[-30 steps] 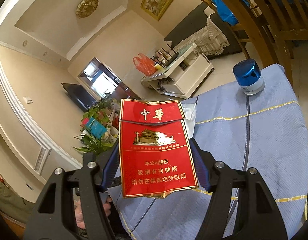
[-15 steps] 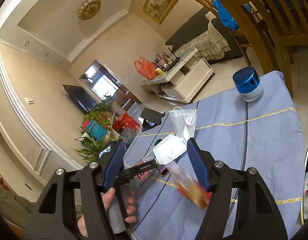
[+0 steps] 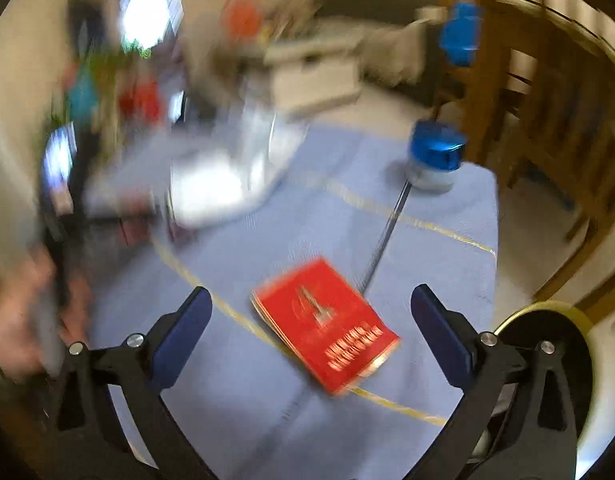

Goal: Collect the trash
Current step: 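Carry the cigarette pack and pink card over the black bin and open both tools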

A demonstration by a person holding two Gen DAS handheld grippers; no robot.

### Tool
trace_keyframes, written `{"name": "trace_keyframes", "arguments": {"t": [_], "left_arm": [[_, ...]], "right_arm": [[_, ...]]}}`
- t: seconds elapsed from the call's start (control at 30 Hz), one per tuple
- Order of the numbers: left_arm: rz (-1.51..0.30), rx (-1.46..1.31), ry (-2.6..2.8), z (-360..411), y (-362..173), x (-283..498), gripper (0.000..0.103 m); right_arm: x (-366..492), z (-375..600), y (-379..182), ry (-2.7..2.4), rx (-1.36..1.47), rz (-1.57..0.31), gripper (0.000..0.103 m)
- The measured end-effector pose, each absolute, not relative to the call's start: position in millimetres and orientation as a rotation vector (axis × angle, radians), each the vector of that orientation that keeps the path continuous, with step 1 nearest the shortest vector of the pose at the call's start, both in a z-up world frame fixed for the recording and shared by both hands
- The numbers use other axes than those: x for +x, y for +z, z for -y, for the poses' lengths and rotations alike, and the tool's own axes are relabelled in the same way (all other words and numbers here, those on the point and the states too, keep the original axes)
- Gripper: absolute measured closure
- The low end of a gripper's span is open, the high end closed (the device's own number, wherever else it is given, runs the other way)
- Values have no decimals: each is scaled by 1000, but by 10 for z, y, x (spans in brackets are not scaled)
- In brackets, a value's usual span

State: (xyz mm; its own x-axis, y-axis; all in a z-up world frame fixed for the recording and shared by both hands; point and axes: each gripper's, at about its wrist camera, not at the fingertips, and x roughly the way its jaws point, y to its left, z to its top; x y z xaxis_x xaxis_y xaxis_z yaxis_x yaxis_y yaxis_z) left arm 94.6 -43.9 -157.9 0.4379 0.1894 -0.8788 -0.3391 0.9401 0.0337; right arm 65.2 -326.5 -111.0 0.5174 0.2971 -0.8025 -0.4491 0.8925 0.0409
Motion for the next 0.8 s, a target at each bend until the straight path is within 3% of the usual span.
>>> {"name": "trace_keyframes", "arguments": {"t": [0.13, 0.23, 0.3, 0.47, 0.6, 0.8], "left_arm": [[-1082, -82, 172, 371, -1580, 854, 37], [-1076, -60, -14, 230, -1560, 779, 37], [-1067, -18, -141, 161, -1563, 744, 37], [-1025, 78, -335, 88, -1592, 664, 37], [-1008, 107, -311, 66, -1604, 672, 38], [-961, 122, -186, 84, -1539, 614, 40]], "right_arm": [[872, 3087, -1532, 530, -476, -1081, 6], [1084, 3180, -1618, 644, -350, -1198, 17], [1083, 3144, -1597, 641, -372, -1201, 32], [950, 3096, -1565, 546, -333, -1197, 36], [703, 3191, -1457, 478, -158, -1136, 36], [319, 3628, -1176, 447, 323, -928, 37]]}}
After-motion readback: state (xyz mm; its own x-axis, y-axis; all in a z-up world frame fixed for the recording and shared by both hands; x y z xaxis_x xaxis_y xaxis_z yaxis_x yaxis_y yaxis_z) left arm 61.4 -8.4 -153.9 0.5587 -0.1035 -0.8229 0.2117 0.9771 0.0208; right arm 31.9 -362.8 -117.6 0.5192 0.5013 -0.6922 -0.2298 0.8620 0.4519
